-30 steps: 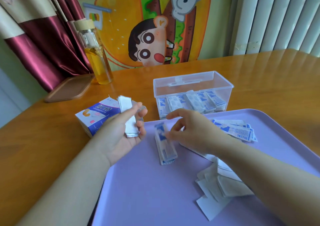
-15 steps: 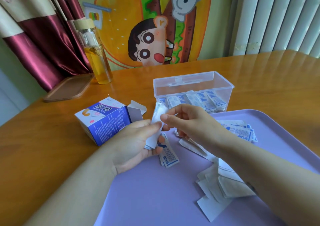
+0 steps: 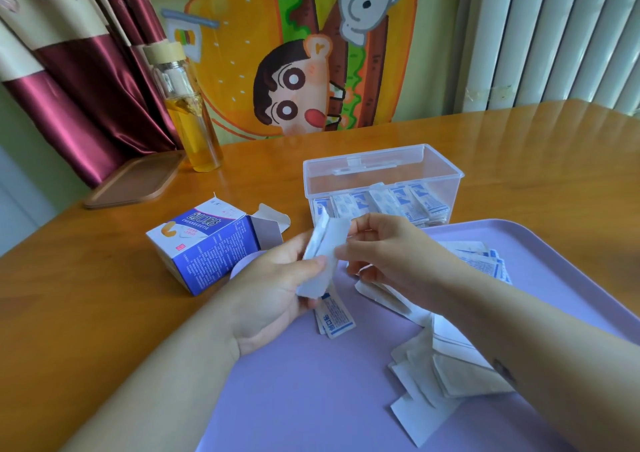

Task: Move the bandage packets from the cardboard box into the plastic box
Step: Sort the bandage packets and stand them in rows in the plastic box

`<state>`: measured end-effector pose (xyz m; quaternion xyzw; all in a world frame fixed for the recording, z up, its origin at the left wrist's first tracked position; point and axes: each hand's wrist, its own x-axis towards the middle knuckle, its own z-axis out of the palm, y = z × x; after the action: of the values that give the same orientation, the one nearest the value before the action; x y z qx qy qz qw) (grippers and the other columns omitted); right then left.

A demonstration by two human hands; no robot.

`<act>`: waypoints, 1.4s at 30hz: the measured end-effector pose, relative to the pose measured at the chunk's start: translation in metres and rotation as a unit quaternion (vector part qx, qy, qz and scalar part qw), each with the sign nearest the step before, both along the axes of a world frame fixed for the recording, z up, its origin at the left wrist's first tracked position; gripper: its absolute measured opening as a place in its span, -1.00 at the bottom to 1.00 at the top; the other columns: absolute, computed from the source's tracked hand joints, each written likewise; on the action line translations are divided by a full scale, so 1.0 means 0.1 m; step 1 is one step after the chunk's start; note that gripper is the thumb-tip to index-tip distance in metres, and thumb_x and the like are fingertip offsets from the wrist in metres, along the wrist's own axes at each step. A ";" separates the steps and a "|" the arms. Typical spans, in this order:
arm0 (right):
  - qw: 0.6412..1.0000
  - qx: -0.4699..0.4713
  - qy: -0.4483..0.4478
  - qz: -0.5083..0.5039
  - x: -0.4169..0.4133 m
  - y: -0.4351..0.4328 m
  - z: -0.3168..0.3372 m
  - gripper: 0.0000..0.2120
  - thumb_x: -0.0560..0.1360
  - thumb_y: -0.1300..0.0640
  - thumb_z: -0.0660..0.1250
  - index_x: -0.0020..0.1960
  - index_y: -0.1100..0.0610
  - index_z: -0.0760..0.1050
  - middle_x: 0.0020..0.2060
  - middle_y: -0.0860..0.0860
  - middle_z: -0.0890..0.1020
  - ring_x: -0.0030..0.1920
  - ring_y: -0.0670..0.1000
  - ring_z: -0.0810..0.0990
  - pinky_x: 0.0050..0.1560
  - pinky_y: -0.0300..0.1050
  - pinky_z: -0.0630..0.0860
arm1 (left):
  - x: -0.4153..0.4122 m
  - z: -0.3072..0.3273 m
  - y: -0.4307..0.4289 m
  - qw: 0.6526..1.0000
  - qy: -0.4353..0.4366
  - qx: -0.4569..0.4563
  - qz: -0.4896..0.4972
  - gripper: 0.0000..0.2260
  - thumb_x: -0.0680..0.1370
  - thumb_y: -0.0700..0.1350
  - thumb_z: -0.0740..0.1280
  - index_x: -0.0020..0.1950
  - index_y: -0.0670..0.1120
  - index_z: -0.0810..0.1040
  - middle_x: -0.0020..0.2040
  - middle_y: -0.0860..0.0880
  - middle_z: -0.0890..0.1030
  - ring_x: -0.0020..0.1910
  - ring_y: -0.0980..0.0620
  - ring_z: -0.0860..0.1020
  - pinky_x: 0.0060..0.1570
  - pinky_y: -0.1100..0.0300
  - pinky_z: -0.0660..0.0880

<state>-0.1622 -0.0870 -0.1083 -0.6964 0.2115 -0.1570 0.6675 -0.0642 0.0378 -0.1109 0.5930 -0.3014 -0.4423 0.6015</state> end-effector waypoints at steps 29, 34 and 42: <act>1.000 -0.008 -0.021 0.006 0.01 0.15 0.00 -0.79 0.43 0.09 0.43 -0.25 0.20 0.50 -0.49 0.05 0.61 -0.44 -0.06 0.52 -0.40 -0.26 0.35 | -0.02 -0.03 -0.06 0.990 0.116 0.029 0.075 -0.75 0.56 -0.34 0.12 0.03 -0.13 0.56 -0.21 -0.11 0.57 -0.20 0.02 0.54 -0.48 0.25 0.39; 1.000 -0.010 -0.017 0.001 0.01 0.16 0.00 -0.78 0.46 0.08 0.41 -0.29 0.16 0.49 -0.50 0.03 0.62 -0.34 0.07 0.45 -0.35 -0.20 0.34 | 0.03 -0.03 -0.06 0.971 0.225 0.042 0.073 -0.72 0.49 0.01 0.29 0.13 -0.05 0.62 0.00 -0.11 0.53 0.00 0.01 0.47 -0.54 0.31 0.31; 0.999 -0.036 -0.005 -0.018 0.00 0.14 0.02 -0.78 0.46 0.12 0.41 -0.31 0.18 0.50 -0.53 0.00 0.58 -0.53 -0.14 0.47 -0.45 -0.33 0.35 | -0.03 0.04 -0.02 0.980 0.193 0.024 0.043 -0.74 0.44 -0.06 0.32 0.09 -0.04 0.62 -0.22 -0.11 0.57 -0.37 0.07 0.51 -0.54 0.33 0.27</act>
<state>-0.1625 -0.0730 -0.1063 -0.7151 0.2153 -0.1803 0.6402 -0.0677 0.0362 -0.1070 0.5234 -0.1429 -0.5292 0.6524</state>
